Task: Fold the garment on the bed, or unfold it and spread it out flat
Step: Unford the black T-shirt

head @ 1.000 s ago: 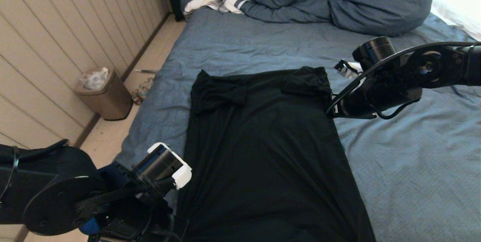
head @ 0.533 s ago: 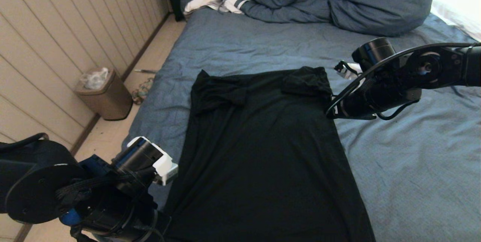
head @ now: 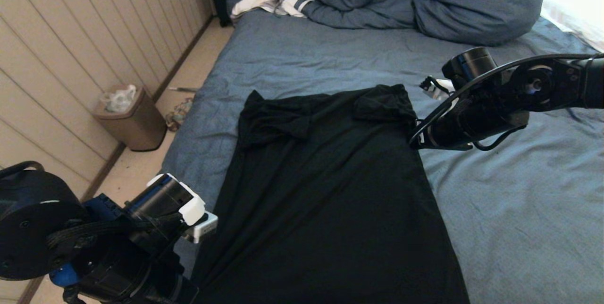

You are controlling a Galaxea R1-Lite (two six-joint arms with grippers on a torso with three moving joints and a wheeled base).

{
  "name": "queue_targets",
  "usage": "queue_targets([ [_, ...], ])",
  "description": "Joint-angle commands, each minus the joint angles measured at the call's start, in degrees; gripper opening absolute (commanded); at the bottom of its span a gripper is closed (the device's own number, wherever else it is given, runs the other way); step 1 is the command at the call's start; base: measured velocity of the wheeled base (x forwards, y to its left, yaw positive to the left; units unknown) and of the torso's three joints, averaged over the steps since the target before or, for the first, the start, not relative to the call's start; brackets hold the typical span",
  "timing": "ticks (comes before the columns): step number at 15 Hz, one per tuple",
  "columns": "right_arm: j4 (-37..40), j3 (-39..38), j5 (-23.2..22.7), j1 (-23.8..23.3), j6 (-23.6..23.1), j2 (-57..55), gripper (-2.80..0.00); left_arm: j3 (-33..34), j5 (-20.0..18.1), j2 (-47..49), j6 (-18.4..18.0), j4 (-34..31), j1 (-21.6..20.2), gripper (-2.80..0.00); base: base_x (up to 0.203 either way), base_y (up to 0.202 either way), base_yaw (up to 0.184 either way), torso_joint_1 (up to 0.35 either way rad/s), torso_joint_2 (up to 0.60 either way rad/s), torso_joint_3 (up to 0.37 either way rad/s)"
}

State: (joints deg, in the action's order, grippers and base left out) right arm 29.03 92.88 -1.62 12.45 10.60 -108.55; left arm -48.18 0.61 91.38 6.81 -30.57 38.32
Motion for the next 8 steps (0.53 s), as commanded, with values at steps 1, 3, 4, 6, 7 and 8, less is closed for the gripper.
queue_targets([
  [1, 0.2, -0.1, 0.0, 0.0, 0.1, -0.1, -2.80, -1.5, 0.0, -0.2, -0.1, -0.3, 0.0, -2.80, 0.000, 0.000, 0.000, 0.000, 0.00, 0.000],
  [3, 0.2, -0.1, 0.0, 0.0, 0.1, 0.0, -2.80, -2.9, 0.2, 0.3, -0.1, -0.2, 0.0, -2.80, 0.000, 0.000, 0.000, 0.000, 0.00, 0.000],
  [4, 0.2, -0.1, 0.0, 0.0, 0.1, -0.1, -2.80, -4.2, 0.5, 0.4, -0.3, -0.4, 0.0, -2.80, 0.000, 0.000, 0.000, 0.000, 0.00, 0.000],
  [6, 0.2, 0.0, 0.0, 0.0, 0.1, -0.2, -2.80, -7.1, 0.9, 0.9, -2.1, -1.4, -0.1, -2.80, 0.000, 0.000, 0.000, 0.000, 0.00, 0.000],
  [7, 0.2, 0.0, 0.0, 0.0, 0.1, -0.1, -2.80, -8.5, 1.9, 1.1, -2.6, -2.4, -0.5, -2.80, 0.000, 0.000, 0.000, 0.000, 0.00, 0.000],
  [8, 0.2, 0.0, 0.0, 0.0, 0.0, -0.1, -2.80, -8.2, 2.2, 1.3, -2.7, -2.9, -0.5, -2.80, 0.000, 0.000, 0.000, 0.000, 0.00, 0.000],
])
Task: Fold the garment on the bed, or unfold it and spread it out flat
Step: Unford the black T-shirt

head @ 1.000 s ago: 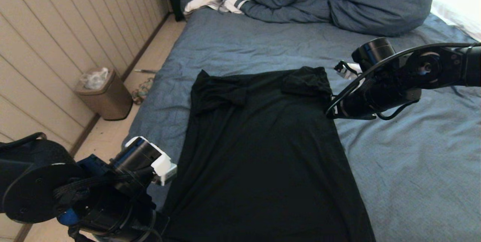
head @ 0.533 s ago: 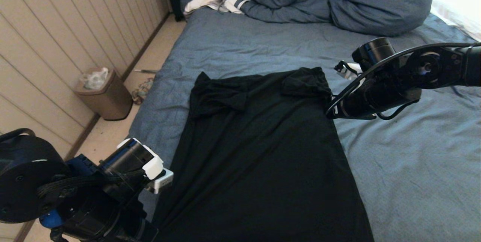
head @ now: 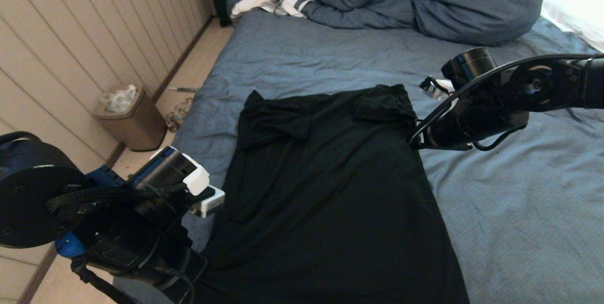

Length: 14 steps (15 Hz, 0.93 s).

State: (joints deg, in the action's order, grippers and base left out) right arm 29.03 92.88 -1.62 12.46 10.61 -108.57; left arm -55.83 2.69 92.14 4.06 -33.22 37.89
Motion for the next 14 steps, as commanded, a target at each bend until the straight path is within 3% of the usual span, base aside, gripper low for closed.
queue_targets([
  [1, 0.2, 0.0, 0.0, 0.0, 0.0, -0.2, -2.80, 0.1, 0.1, 0.6, 0.0, -0.4, -0.1, -2.80, 0.000, 0.000, 0.000, 0.000, 0.00, 0.000],
  [5, 0.2, 0.0, 0.0, 0.1, 0.0, -0.5, -2.80, 2.3, 0.1, 0.6, 0.1, -0.3, -0.1, -2.80, 0.000, 0.000, 0.000, 0.000, 0.00, 0.000],
  [6, 0.2, 0.0, 0.0, 0.1, 0.0, -0.5, -2.80, 2.9, 0.0, 0.6, 0.1, -0.1, 0.3, 0.00, 0.000, 0.000, 0.000, 0.000, 0.00, 0.000],
  [12, 0.2, 0.1, 0.0, -0.2, 0.0, -0.5, -2.80, 2.7, 0.2, -2.3, 0.2, 0.3, 1.5, 0.00, 0.000, 0.000, 0.000, 0.000, 0.00, 0.000],
  [14, 0.2, 0.1, 0.0, -0.1, 0.0, -0.4, -2.80, -0.2, 0.7, -4.2, 0.1, -0.1, 0.7, 0.00, 0.000, 0.000, 0.000, 0.000, 0.00, 0.000],
])
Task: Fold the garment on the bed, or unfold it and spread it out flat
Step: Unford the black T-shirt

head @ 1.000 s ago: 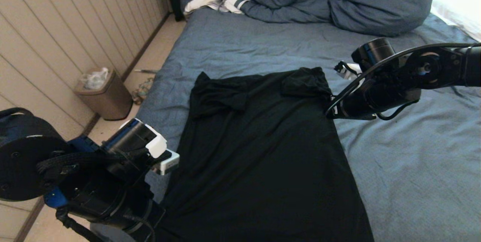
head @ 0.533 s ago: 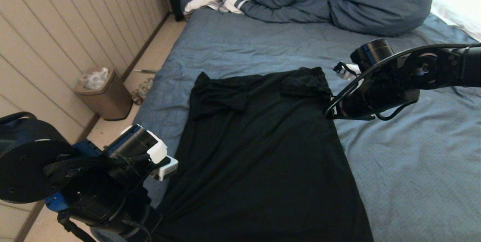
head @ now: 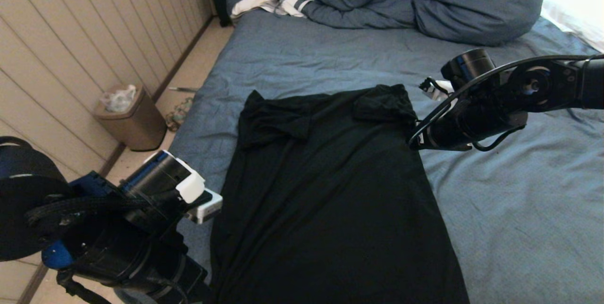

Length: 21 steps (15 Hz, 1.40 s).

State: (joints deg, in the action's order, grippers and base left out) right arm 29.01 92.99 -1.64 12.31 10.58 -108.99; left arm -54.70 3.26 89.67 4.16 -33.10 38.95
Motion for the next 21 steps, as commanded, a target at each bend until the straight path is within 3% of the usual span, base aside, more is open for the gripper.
queue_targets([
  [1, 0.2, 0.0, 0.0, 0.1, 0.1, 0.0, -2.80, -2.6, 1.0, -2.1, 0.0, 0.0, -2.3, 0.00, 0.000, 0.000, 0.000, 0.000, 0.00, 0.000],
  [3, 0.2, 0.0, 0.0, 0.1, 0.1, 0.0, -2.80, -6.2, 3.1, -1.5, 0.5, 1.4, -5.0, 0.00, 0.000, 0.000, 0.000, 0.000, 0.00, 0.000],
  [4, 0.2, 0.2, 0.0, 0.1, 0.2, 0.0, -2.80, -7.7, 3.5, -0.6, 0.5, 2.7, -5.8, -2.80, 0.000, 0.000, 0.000, 0.000, 0.00, 0.000],
  [7, 0.1, -0.3, 0.1, 0.3, 0.1, 0.4, -2.80, -13.9, 3.5, 3.3, 3.3, 6.3, -6.2, -2.80, 0.000, 0.000, 0.000, 0.000, 0.00, 0.000],
  [10, 0.2, -0.3, 0.1, 0.3, 0.0, 0.0, -2.80, -23.5, 3.5, 10.4, 8.4, 10.6, -6.4, -2.80, 0.000, 0.000, 0.000, 0.000, 0.00, 0.000],
  [14, 0.2, -0.3, 0.0, 0.3, -0.4, -0.1, -2.80, -37.7, 3.9, 21.2, 11.5, 12.8, -5.5, -2.80, 0.000, 0.000, 0.000, 0.000, 0.00, 0.000],
  [18, 0.2, -0.1, 0.0, 0.3, -0.1, -0.3, -2.80, -44.1, 9.8, 29.9, 10.9, 20.5, 0.7, -2.80, 0.000, 0.000, 0.000, 0.000, 0.00, 0.000],
  [19, 0.2, -0.1, 0.0, 0.3, -0.1, -0.3, -2.80, -45.9, 11.9, 31.8, 9.9, 21.3, 1.3, 0.00, 0.000, 0.000, 0.000, 0.000, 0.00, 0.000],
  [21, 0.1, -0.1, 0.0, 0.2, -0.3, -0.5, -2.80, -50.1, 14.2, 35.8, 9.2, 21.8, 1.8, 0.00, 0.000, 0.000, 0.000, 0.000, 0.00, 0.000],
])
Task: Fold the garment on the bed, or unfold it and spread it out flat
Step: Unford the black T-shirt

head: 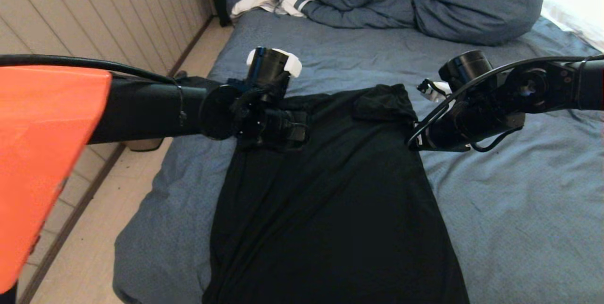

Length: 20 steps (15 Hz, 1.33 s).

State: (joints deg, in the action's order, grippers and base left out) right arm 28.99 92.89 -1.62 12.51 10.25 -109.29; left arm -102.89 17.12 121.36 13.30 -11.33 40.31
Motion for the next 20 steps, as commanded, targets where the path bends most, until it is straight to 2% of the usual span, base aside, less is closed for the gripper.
queue_targets([
  [1, 0.2, 0.2, -0.1, 0.0, 0.0, -0.2, -2.80, -3.4, 0.7, 4.9, -0.1, -0.1, 0.5, 0.00, 0.000, 0.000, 0.000, 0.000, 0.00, 0.000],
  [9, -0.1, 0.3, 0.0, -0.2, 0.1, -0.7, -2.80, -5.7, 3.3, 9.7, -2.0, 5.0, 0.4, 0.00, 0.000, 0.000, 0.000, 0.000, 0.00, 0.000],
  [11, -0.1, 0.4, 0.0, -0.2, 0.2, -0.7, -2.80, -5.6, 5.2, 10.1, -2.1, 6.0, 0.1, 0.00, 0.000, 0.000, 0.000, 0.000, 0.00, 0.000],
  [12, -0.2, 0.5, 0.0, -0.2, 0.3, -0.7, -2.80, -5.7, 5.7, 10.0, -2.1, 6.3, 0.1, -2.80, 0.000, 0.000, 0.000, 0.000, 0.00, 0.000],
  [17, -0.8, 0.5, 0.1, -0.2, 0.4, -0.6, -2.80, -5.7, 7.6, 9.4, -2.1, 7.3, 0.0, -2.80, 0.000, 0.000, 0.000, 0.000, 0.00, 0.000],
  [20, -0.8, 0.5, 0.1, -0.2, 0.6, -0.6, -2.80, -5.6, 11.6, 8.9, -2.7, 10.1, 0.1, -2.80, 0.000, 0.000, 0.000, 0.000, 0.00, 0.000],
])
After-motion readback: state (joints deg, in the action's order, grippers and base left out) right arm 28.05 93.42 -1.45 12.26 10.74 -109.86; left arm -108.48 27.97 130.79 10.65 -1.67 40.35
